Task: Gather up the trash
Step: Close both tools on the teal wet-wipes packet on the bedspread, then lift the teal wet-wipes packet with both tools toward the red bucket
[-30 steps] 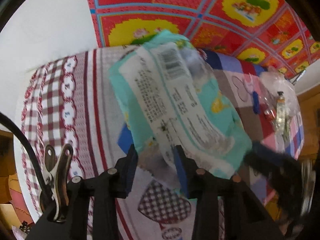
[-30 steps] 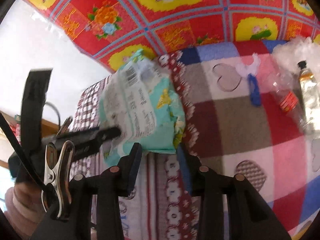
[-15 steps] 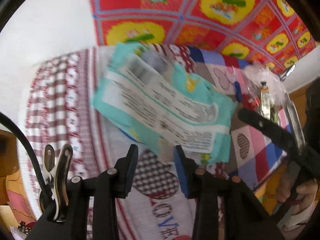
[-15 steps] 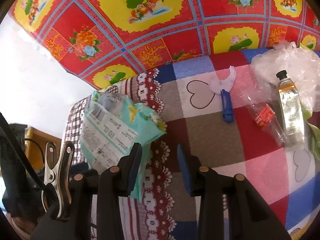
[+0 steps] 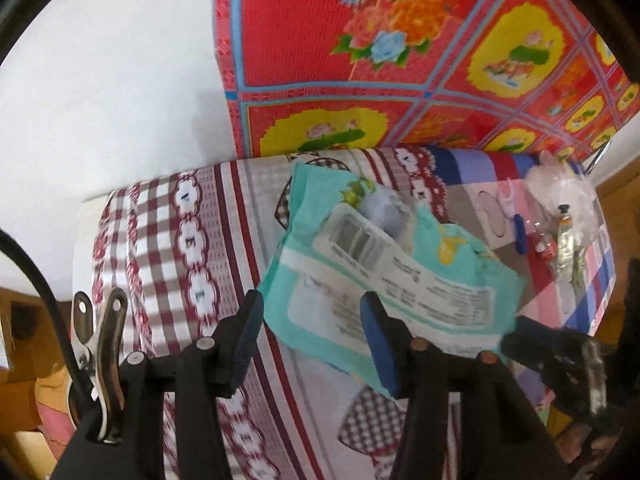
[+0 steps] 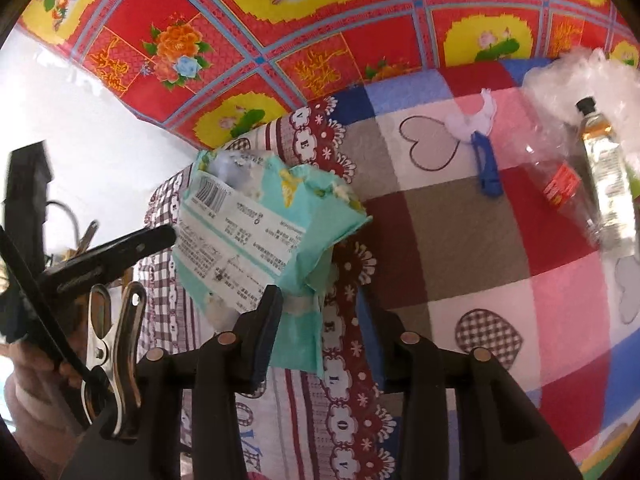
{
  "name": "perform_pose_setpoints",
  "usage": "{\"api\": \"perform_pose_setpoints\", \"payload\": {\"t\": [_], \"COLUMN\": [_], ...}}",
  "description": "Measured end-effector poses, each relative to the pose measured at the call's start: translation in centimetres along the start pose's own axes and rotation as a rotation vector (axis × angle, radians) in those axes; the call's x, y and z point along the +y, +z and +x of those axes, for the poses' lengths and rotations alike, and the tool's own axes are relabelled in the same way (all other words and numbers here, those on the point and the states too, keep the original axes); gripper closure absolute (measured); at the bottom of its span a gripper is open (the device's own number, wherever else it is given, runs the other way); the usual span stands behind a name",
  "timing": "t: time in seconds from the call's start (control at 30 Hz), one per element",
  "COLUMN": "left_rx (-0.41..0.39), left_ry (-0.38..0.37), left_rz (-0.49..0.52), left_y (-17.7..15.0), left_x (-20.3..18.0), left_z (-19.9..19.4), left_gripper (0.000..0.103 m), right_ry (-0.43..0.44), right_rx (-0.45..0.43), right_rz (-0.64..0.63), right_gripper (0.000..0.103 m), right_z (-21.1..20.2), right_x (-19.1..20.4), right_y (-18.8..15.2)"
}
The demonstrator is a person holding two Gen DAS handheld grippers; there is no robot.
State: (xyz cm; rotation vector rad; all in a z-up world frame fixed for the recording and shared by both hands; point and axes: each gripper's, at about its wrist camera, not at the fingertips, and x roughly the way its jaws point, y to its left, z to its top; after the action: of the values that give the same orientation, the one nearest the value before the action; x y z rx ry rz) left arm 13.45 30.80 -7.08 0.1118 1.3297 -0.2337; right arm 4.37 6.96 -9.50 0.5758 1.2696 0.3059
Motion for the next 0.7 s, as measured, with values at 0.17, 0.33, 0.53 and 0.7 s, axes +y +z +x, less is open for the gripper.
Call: {"api": "perform_pose_setpoints", "payload": {"t": [0.17,0.33,0.53,0.7], "left_rx": [0.031,0.033,0.014,0.008], "left_ry": [-0.036,-0.085,-0.101,-0.094], "left_rz": [0.019,0.052,0.064,0.056], "left_y": [1.0,1.2,0.8,0.7], "left_x": [0.7,0.5,-0.2,-0.6], "left_z": [2.2,3.1,3.7,4.0], "left_gripper": [0.043,0.038,0.036,0.037], "right_ry": [-0.006,0.026,0.037,-0.003], "right_rx": [-0.003,0.0,0.022,0.035], "right_rz": [0.006,0.054,0.074,0.038], "right_gripper": [0.06,0.06,0.06,0.06], "right_z": [0.5,0.4,1.5,3.3], "right_x": [0.2,-0.1,0.4,1.1], "right_y": [0.2,0.2,0.3,0.5]}}
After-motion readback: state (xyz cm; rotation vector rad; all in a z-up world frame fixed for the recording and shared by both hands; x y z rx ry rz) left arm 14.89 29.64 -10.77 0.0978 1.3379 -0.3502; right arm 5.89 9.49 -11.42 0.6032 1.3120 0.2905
